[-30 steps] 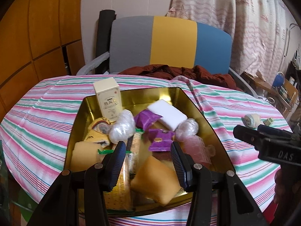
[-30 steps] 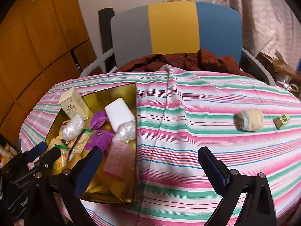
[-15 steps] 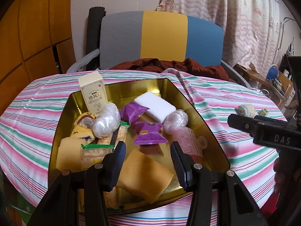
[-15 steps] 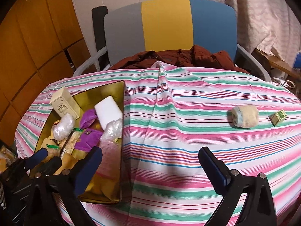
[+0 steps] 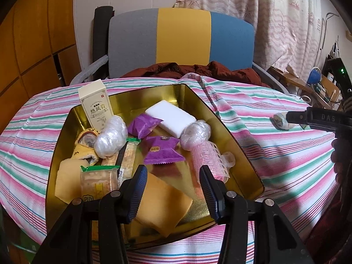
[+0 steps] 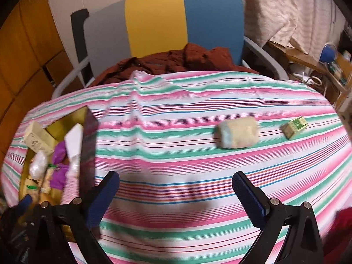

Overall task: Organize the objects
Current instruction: 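Move both open tools back toward the cream pouch and green box, then grasp the cream knitted pouch with the left tool while the right tool grasps the green box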

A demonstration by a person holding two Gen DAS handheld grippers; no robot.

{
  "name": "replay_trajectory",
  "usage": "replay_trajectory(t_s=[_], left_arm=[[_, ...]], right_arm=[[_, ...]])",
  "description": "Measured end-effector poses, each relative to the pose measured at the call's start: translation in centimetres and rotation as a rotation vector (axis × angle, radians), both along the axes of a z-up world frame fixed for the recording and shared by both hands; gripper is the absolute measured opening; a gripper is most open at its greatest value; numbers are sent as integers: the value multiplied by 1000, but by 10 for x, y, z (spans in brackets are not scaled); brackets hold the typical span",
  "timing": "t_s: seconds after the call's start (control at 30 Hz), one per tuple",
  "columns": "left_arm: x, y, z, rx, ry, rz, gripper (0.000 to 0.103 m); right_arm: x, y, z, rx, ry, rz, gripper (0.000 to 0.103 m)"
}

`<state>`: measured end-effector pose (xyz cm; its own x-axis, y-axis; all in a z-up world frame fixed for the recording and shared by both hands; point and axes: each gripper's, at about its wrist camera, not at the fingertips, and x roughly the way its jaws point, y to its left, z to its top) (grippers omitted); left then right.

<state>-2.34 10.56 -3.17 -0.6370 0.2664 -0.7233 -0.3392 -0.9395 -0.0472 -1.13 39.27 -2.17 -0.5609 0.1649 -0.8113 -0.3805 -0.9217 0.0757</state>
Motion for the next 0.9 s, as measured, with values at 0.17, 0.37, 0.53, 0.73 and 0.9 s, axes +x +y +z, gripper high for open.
replay_trajectory(t_s=[0.17, 0.37, 0.53, 0.73, 0.9], left_arm=[[-1, 2, 1, 8, -5, -5, 50], [-2, 6, 2, 6, -4, -10, 50], [-4, 11, 2, -3, -11, -17, 50], [-7, 28, 6, -4, -16, -43, 51], [-8, 57, 15, 11, -16, -98, 51]], right_arm=[[5, 36, 1, 48, -49, -24, 103], [19, 111, -1, 67, -78, -176, 103], [32, 166, -16, 58, -100, -306, 103], [48, 205, -45, -61, -133, -439, 103], [51, 209, -48, -51, -155, -462, 103]])
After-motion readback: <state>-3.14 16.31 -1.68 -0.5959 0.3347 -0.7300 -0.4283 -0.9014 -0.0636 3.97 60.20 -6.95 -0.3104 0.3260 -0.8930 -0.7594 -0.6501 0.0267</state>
